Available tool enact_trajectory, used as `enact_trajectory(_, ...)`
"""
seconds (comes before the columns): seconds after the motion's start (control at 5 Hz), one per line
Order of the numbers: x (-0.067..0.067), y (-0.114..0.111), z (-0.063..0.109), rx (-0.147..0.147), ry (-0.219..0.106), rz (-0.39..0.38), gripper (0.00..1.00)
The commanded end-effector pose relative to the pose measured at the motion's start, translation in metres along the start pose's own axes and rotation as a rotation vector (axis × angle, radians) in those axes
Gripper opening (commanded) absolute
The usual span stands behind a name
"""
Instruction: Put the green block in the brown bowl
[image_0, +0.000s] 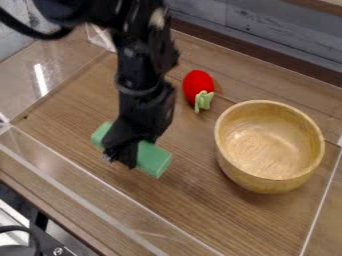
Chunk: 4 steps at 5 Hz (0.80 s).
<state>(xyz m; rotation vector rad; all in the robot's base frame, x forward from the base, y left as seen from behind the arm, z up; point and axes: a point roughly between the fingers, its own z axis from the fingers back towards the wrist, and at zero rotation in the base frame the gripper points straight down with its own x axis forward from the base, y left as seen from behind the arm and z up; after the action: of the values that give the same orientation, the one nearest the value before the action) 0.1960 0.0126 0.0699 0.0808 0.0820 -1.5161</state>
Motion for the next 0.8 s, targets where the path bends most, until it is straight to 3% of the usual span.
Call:
enact_trajectory(0.0,0.023,0.017,0.049,0.061,0.027,-0.009,0.00)
enact_trajectory(0.4,0.098,0.067,0.054,0.109,0.026,-0.118,0.00)
enact_trajectory(0.6,0.120,0.081,0.052,0.156,0.028,-0.141,0.00)
